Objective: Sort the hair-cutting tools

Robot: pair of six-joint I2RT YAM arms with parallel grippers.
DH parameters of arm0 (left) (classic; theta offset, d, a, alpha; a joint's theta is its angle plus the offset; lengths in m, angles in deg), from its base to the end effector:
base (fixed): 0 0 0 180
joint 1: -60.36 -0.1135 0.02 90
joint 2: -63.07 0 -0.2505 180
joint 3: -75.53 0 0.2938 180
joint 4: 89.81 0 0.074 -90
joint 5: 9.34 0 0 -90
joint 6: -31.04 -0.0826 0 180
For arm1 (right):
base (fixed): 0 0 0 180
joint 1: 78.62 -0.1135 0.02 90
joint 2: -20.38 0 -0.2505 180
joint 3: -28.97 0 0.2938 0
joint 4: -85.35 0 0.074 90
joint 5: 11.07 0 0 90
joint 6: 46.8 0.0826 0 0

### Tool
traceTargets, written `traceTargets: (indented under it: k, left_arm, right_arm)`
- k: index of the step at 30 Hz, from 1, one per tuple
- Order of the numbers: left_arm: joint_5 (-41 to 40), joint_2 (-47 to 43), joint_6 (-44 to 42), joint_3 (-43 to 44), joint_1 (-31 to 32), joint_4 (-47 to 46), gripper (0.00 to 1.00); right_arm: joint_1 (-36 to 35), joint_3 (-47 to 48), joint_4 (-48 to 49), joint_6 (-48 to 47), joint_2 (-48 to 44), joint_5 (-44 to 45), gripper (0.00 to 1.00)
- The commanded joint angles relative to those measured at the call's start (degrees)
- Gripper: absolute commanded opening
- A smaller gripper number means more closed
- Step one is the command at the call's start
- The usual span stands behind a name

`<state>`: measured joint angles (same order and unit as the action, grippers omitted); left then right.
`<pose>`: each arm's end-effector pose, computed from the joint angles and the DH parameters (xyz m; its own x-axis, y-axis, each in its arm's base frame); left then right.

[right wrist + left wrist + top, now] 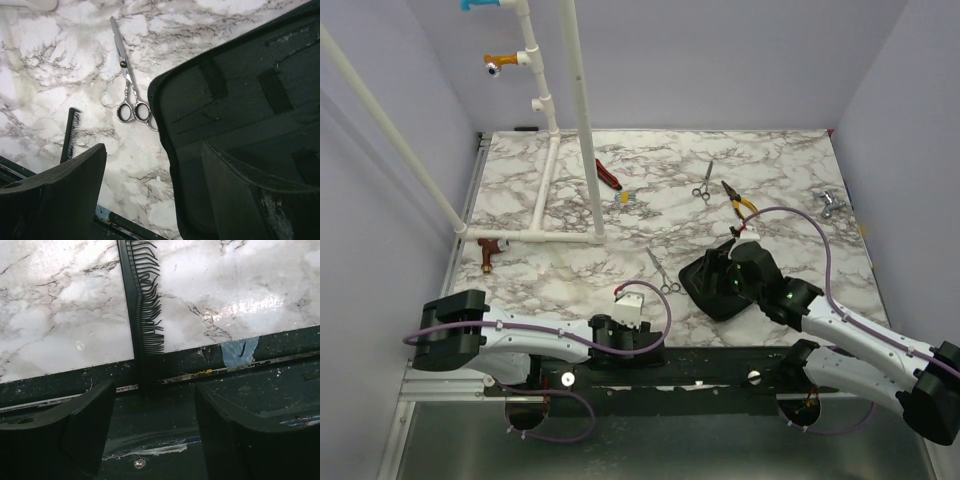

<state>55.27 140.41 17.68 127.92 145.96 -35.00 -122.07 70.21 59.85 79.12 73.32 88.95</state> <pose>0.0551 -0.2544 0.0877 -0.8881 0.0853 -0.4516 0.1333 0.9882 -0.0755 0.2135 0.1824 0.1599 -0.6937 0.1386 -0.7068 -0.2095 0.9001 0.3821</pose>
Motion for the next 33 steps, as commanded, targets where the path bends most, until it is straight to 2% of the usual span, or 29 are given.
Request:
traceTargets:
  k: [1,9,19,25,33]
  left_arm:
    - [-0.3,-4.2,2.4,-3.0,1.2,-1.3,0.69]
    - [-0.5,-5.9,2.4,-4.8,1.7,-2.1,0.7]
    - [-0.1,-9.0,2.8,-8.9,2.2,-7.3,0.74]
    - [-0.9,-9.8,2.4,-8.5,2.2,-5.6,0.74]
    - [1.0,-8.6,3.0,-10.0,2.2,-8.2,0.7]
  right_arm:
    - [-0.3,5.3,-3.1,0.0,-0.4,-1.0,0.83]
    - [-0.3,3.1,-3.3,2.9,-4.1,-1.8,0.86]
    - [-0.3,0.3,-1.3,3.6,-5.3,-1.3,0.89]
    - [-0.3,0.5,-1.2,3.2,-6.1,0.1,0.89]
    - [-0.2,0.1,-2.3,3.3,-7.0,-0.5,0.89]
